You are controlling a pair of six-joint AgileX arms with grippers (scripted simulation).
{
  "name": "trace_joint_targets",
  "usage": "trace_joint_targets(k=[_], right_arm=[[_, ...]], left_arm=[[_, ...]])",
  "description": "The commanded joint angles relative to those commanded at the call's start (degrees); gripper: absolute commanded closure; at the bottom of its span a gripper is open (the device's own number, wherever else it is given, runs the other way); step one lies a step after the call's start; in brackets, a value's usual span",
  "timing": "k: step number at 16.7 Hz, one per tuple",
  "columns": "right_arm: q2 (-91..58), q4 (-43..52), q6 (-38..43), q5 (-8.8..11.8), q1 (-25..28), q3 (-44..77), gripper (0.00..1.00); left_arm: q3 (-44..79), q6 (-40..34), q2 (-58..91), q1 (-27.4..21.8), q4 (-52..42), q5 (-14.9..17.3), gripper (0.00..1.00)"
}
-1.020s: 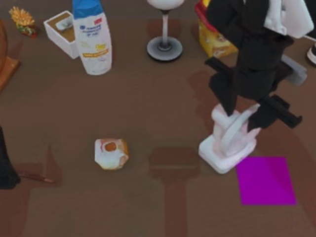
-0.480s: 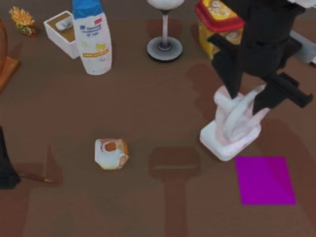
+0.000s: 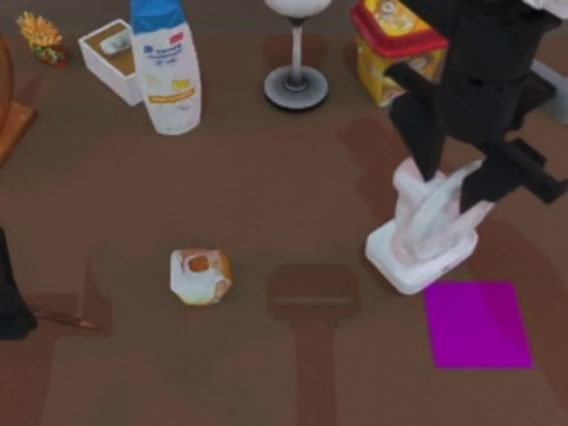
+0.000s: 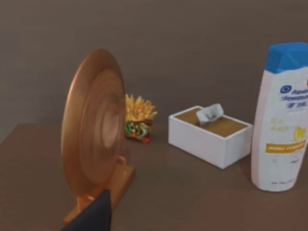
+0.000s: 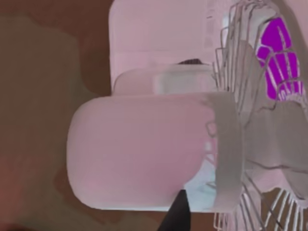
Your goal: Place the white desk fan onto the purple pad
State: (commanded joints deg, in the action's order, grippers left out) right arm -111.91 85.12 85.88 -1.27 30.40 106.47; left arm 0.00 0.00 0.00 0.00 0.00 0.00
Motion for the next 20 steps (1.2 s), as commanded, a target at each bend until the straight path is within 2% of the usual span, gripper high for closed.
trace_joint_targets(k=[7, 10, 17, 20], right_arm=[[12.0, -4.4, 24.0, 0.7, -1.6, -16.3, 1.0], [16.2, -5.9, 31.0, 1.0, -2.1, -22.2, 1.0], [17.2, -6.5, 32.6, 1.0, -1.9, -23.9, 1.0], [17.2, -10.4, 32.5, 1.0, -2.3, -27.4, 1.0]], left_arm=[[0.0, 0.0, 0.0, 0.0, 0.0, 0.0, 0.0], [0.0, 0.0, 0.0, 0.0, 0.0, 0.0, 0.0], [0.0, 0.0, 0.0, 0.0, 0.0, 0.0, 0.0], [0.0, 0.0, 0.0, 0.0, 0.0, 0.0, 0.0]])
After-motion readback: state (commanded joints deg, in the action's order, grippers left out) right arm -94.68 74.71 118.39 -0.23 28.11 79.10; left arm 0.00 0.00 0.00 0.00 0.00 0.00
